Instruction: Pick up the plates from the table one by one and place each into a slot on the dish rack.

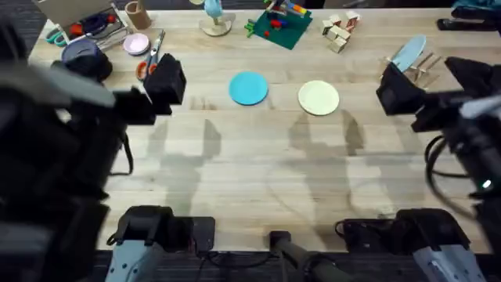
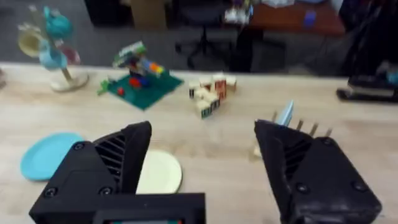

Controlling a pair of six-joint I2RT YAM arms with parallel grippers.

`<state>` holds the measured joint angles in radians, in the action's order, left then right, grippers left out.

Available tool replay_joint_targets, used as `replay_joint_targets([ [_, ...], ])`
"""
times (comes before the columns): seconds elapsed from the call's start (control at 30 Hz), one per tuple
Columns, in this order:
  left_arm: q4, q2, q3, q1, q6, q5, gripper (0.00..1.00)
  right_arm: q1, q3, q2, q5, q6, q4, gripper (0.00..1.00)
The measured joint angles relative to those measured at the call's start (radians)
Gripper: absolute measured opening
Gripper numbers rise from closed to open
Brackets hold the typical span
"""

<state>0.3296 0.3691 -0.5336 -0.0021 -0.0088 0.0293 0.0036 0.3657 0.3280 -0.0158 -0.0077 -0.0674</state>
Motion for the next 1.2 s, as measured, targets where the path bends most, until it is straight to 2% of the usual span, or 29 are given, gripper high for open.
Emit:
replay_joint_targets([
  [0.37, 0.355, 0.515, -0.417, 0.0, -0.009, -0.011, 0.991, 0.0, 0.489, 0.531, -0.003, 0.0, -0.394, 0.996],
  [0.53, 0.466, 0.712, -0.564, 0.0, -0.011, -0.046, 0.992, 0.0, 0.65, 0.729, -0.004, 0.0, -0.532, 0.995],
  [0.7, 0.478, 0.845, -0.63, 0.0, -0.011, -0.064, 0.993, 0.0, 0.722, 0.852, -0.004, 0.0, -0.563, 0.996],
  [0.97, 0.467, 0.907, -0.632, 0.0, -0.011, -0.063, 0.992, 0.0, 0.727, 0.87, -0.004, 0.0, -0.567, 0.995],
  [1.03, 0.467, 0.907, -0.632, 0.0, -0.017, -0.064, 0.735, 0.0, 0.727, 0.87, -0.004, 0.0, -0.567, 0.995],
  [1.17, 0.466, 0.907, -0.632, 0.0, -0.017, -0.109, 0.112, 0.0, 0.727, 0.87, -0.004, 0.0, -0.568, 0.995],
  [1.2, 0.466, 0.907, -0.632, 0.0, -0.015, -0.133, 0.062, 0.0, 0.727, 0.87, -0.004, 0.0, -0.568, 0.996],
])
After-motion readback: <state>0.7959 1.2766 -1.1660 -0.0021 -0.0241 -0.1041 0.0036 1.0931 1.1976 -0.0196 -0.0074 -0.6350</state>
